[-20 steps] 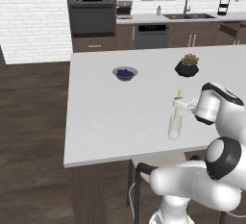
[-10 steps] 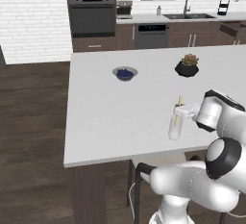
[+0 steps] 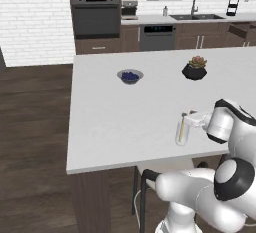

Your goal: Take a straw from the drawer in front and place it inside the glass cup on the dining counter.

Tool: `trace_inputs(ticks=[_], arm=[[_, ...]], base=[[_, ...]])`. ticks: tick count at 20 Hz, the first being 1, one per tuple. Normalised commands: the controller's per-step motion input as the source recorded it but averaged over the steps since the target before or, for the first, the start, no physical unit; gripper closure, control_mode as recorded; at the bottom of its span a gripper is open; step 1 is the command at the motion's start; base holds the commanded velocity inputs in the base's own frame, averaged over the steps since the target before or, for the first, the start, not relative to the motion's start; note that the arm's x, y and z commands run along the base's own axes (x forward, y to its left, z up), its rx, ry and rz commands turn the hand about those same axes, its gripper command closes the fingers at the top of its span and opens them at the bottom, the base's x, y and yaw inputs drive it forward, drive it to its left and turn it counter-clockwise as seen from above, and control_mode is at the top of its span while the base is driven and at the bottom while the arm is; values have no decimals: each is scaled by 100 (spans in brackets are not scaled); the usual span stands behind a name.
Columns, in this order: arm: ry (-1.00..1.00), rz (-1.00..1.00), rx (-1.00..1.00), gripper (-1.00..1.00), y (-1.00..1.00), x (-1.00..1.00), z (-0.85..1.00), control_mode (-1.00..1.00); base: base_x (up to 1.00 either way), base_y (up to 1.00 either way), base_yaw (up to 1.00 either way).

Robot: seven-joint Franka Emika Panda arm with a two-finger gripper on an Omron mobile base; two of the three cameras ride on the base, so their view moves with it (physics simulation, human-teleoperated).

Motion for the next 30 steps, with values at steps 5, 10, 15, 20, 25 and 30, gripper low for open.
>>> trace_inputs(ticks=[5,10,15,20,25,30], arm=[[0,0,0,-100,0,-1,22,-100],[-5,0,1,-100,-1,-35,93,-100],[-4,0,1,-100,0,-66,100,-100],[9,-4,-1,-100,14,-59,100,-100],[31,-6,-12,-100,34,-54,100,-100],[51,-8,-21,-100,47,-38,82,-100]], base=[[0,0,0],[0,0,0],[0,0,0],[0,0,0],[0,0,0],[0,0,0]])
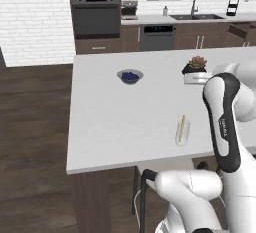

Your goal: Take a straw from the drawer in front and place it inside the glass cup on the dining counter.

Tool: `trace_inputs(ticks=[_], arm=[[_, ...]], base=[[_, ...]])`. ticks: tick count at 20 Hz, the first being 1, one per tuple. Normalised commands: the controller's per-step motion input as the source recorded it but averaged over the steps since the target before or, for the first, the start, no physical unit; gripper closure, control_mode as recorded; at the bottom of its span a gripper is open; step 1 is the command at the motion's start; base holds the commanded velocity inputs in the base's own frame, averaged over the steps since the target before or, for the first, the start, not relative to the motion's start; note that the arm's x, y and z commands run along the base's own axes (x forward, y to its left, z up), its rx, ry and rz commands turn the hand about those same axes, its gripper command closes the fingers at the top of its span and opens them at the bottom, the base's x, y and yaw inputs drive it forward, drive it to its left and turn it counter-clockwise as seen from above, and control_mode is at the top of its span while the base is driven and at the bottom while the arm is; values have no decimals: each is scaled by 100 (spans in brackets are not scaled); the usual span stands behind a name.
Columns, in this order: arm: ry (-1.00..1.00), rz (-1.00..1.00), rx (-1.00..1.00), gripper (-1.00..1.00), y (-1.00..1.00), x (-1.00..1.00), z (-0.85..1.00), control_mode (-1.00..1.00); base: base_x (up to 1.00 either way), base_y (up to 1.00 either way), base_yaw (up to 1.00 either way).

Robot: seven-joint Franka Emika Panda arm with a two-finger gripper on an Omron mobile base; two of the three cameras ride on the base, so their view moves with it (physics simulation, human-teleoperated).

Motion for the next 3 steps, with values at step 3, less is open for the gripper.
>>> trace_inputs(ticks=[3], arm=[[57,-9,-24,-100,51,-33,53,-100]], base=[[0,0,0]])
